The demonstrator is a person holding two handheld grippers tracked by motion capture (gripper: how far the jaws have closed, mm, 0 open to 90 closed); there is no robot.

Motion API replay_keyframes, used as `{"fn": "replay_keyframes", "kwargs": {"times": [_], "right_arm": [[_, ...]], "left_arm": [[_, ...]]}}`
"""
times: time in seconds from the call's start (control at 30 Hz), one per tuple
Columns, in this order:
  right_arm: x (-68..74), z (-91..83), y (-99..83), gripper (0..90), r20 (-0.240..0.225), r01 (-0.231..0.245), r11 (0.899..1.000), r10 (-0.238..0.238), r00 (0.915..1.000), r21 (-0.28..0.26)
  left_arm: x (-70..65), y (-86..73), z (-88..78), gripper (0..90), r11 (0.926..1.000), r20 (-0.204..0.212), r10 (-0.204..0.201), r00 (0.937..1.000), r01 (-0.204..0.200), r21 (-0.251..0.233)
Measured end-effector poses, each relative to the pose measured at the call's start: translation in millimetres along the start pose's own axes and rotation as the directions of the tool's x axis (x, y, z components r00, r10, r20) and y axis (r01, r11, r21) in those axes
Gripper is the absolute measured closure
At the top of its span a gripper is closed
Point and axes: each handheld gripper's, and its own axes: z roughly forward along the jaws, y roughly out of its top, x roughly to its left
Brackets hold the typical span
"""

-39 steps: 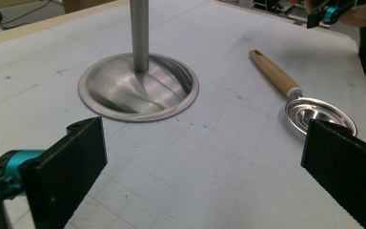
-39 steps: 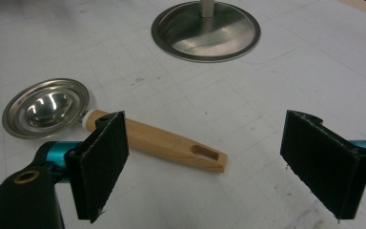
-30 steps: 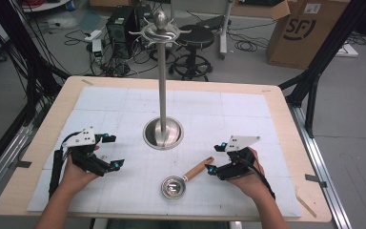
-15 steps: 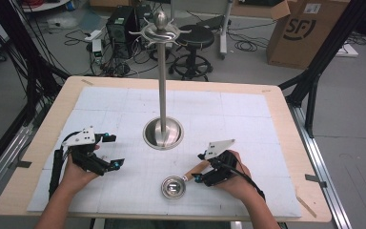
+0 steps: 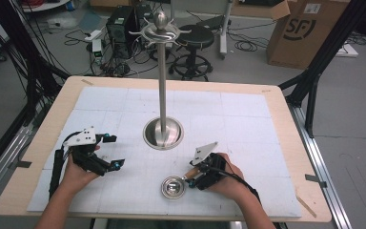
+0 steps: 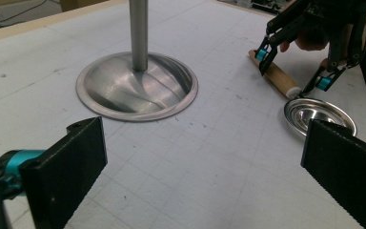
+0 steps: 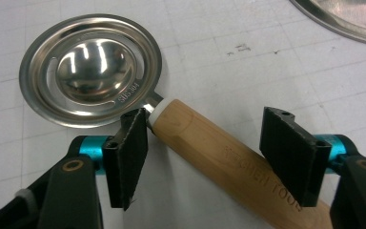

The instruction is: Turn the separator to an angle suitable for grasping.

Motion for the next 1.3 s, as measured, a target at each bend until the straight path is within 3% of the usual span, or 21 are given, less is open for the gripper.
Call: {"fn": "replay_keyframes", "kwargs": {"times": [0.3, 0.47, 0.67, 0.73, 0.87, 0.9, 0.97, 1.0, 1.07, 1.17, 1.23, 1.3], "right_arm": [[2.9, 1.1, 5.5, 36.4, 0.048, -0.03, 0.999, 0.029, 0.9984, 0.024], [7.8, 3.6, 11.3, 43.1, 0.128, -0.062, 0.998, 0.058, 0.9901, 0.025], [9.1, 5.5, 14.7, 47.0, 0.158, -0.077, 0.997, 0.073, 0.9846, 0.017], [9.0, 7.8, 15.9, 47.8, 0.176, -0.106, 0.994, 0.105, 0.9789, -0.002], [7.4, 7.2, 15.1, 43.0, 0.16, -0.115, 0.993, 0.115, 0.9803, -0.01], [3.7, 0.8, 12.7, 40.7, 0.118, -0.117, 0.992, 0.121, 0.9856, -0.039], [1.5, -4.4, 10.9, 40.0, 0.105, -0.122, 0.991, 0.127, 0.9863, -0.06], [-5.7, -18.5, 3.9, 39.7, 0.084, -0.15, 0.983, 0.159, 0.9837, -0.107], [-13.4, -28.9, -4.4, 40.8, 0.104, -0.171, 0.975, 0.186, 0.977, -0.139], [-26.5, -42.8, -19.4, 53.8, 0.15, -0.231, 0.957, 0.258, 0.9544, -0.177], [-32.8, -45.8, -26.3, 65.5, 0.157, -0.266, 0.945, 0.297, 0.9419, -0.191], [-35.0, -44.1, -28.7, 71.9, 0.191, -0.276, 0.944, 0.309, 0.9316, -0.181]], "left_arm": [[0.1, 0.1, -0.4, 2.1, 1.0, 0.001, -0.001, 1.0, 0.001, -0.005], [-0.7, 0.0, 0.2, 2.1, 1.0, 0.003, 0.003, 1.0, -0.003, 0.003], [-0.2, 0.1, -0.6, 2.1, 1.0, 0.003, 0.001, 1.0, -0.001, 0.0], [-0.1, 0.0, -0.3, 2.1, 1.0, 0.003, -0.001, 1.0, 0.001, -0.001], [-1.0, -0.3, -0.1, 2.1, 1.0, 0.006, 0.001, 1.0, -0.001, 0.007], [-0.8, -0.3, -0.1, 2.1, 1.0, 0.006, 0.003, 1.0, -0.003, 0.008], [-1.0, -0.2, -0.4, 2.1, 1.0, 0.007, 0.001, 1.0, -0.001, 0.005], [-0.9, -0.1, -0.8, 2.1, 1.0, 0.008, 0.0, 1.0, 0.0, 0.004], [-0.6, -0.3, -0.7, 2.1, 1.0, 0.008, -0.001, 1.0, 0.001, 0.002], [-0.4, -0.5, -0.4, 2.1, 1.0, 0.007, -0.001, 1.0, 0.001, 0.004], [-1.1, -0.7, 0.2, 2.1, 0.9999, 0.009, 0.0, 1.0, 0.0, 0.01], [-1.0, -1.0, 0.4, 2.1, 0.9999, 0.011, 0.002, 0.9999, -0.003, 0.012]]}}
